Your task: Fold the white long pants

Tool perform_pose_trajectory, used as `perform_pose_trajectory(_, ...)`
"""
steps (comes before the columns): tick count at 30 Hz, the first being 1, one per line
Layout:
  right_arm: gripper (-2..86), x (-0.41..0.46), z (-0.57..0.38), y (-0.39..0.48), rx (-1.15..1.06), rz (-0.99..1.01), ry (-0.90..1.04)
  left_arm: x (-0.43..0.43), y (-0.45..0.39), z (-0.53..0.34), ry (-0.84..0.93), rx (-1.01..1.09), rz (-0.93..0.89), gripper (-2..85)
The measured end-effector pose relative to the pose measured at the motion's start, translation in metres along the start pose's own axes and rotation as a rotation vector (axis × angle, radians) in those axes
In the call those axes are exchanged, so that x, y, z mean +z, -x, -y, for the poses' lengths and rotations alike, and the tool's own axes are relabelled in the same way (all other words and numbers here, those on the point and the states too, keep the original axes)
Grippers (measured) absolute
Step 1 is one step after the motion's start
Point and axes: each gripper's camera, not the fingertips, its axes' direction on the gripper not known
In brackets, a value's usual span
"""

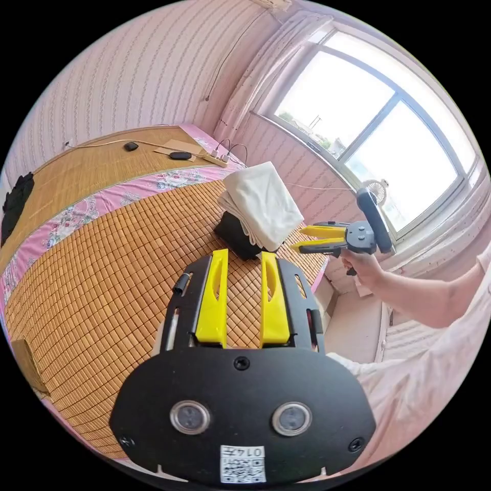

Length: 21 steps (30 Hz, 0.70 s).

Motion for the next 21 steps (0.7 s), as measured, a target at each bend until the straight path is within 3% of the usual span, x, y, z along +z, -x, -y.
perform_pose_trajectory(11, 16.2, 0.097, -0.011, -0.082, 0.229, -0.024, 0.069, 0.184, -0.009, 0.176, 0.175, -0.176, -0.051, 15.2)
perform_pose_trajectory(16, 15.8, 0.131, -0.014, -0.109, 0.207, 0.020, 0.119, 0.230, -0.013, 0.211, 0.377, -0.275, 0.050, 8.4)
perform_pose_trajectory(21, 8.1, 0.142, -0.018, -0.144, 0.177, 0.147, 0.136, 0.227, -0.029, 0.223, 0.417, -0.126, 0.121, 3.7)
